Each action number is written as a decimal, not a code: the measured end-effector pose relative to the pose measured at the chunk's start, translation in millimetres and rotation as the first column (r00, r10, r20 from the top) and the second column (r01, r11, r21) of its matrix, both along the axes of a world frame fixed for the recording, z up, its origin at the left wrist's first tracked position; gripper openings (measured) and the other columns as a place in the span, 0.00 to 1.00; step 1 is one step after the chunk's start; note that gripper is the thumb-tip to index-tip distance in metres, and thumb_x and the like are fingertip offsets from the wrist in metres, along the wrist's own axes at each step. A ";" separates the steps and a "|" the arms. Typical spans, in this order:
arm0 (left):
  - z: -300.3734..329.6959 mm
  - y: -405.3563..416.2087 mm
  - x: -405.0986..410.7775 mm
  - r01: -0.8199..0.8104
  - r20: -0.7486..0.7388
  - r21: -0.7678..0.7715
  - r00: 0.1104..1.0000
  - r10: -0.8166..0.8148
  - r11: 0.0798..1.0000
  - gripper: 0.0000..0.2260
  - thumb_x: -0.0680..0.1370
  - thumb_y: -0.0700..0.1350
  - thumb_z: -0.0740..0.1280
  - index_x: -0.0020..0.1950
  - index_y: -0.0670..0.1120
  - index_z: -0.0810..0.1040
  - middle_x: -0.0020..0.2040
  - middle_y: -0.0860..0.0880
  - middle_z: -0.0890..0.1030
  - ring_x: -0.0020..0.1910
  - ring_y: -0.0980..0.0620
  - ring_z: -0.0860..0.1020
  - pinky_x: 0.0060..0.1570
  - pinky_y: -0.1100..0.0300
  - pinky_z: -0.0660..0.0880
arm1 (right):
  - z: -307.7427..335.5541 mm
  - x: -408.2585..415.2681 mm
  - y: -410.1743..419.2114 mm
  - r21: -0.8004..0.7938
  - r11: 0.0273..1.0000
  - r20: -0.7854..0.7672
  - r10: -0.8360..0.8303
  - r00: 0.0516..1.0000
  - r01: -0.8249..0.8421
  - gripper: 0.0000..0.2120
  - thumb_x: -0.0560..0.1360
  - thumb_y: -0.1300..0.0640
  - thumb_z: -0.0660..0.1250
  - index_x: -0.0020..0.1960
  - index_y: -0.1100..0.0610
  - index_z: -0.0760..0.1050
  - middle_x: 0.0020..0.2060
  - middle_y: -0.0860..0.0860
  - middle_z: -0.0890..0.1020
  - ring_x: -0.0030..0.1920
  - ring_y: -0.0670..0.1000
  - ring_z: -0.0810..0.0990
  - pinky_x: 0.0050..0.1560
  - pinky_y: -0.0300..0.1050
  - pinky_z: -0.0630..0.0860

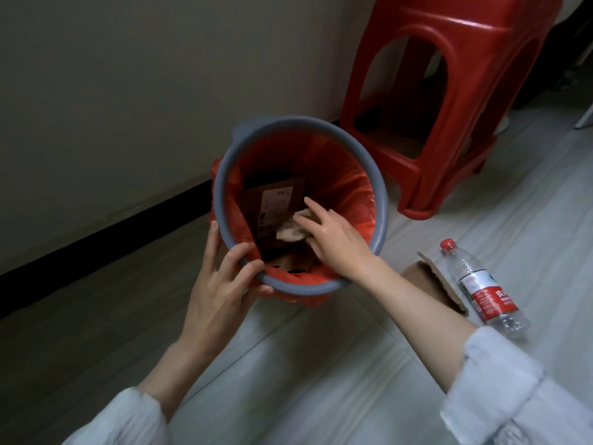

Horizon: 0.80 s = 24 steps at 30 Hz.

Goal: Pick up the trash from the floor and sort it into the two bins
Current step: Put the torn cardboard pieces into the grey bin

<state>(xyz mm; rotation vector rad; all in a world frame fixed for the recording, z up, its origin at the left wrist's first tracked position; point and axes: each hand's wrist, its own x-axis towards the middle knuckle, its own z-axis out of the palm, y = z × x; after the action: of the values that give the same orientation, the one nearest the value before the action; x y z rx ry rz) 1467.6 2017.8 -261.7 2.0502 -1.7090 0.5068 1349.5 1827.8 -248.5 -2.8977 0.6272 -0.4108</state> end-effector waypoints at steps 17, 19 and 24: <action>1.0 -7.4 -4.5 0.023 -0.045 0.030 0.999 -0.022 0.999 0.20 0.78 0.56 0.57 0.52 0.40 0.77 0.63 0.39 0.72 0.74 0.34 0.50 0.55 0.42 0.71 | -113.7 -184.5 -8.4 0.153 0.498 -0.219 -0.825 0.520 0.854 0.30 0.70 0.59 0.70 0.68 0.62 0.62 0.64 0.61 0.70 0.66 0.62 0.67 0.62 0.58 0.65; 2.5 -9.2 -3.4 0.021 -0.033 0.020 0.999 -0.020 1.000 0.21 0.79 0.57 0.55 0.53 0.41 0.76 0.63 0.39 0.72 0.74 0.33 0.50 0.56 0.41 0.70 | -116.9 -187.1 -25.3 0.124 0.477 -0.267 -0.828 0.492 0.870 0.34 0.71 0.56 0.70 0.71 0.61 0.58 0.67 0.60 0.67 0.68 0.61 0.65 0.64 0.57 0.64; -2.2 -8.8 -1.4 0.003 -0.014 0.005 1.000 -0.003 1.000 0.22 0.80 0.58 0.54 0.53 0.40 0.75 0.63 0.39 0.71 0.73 0.33 0.50 0.62 0.43 0.63 | -113.4 -176.6 -57.8 -0.111 0.568 -0.435 -0.765 0.474 0.815 0.15 0.77 0.65 0.56 0.62 0.62 0.72 0.57 0.59 0.78 0.59 0.59 0.76 0.55 0.52 0.74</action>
<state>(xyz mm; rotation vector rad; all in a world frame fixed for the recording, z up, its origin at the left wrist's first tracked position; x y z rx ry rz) 1466.2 2009.0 -263.9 2.0497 -1.7064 0.4860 1172.9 1770.0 -361.9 -2.3676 2.0277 0.2390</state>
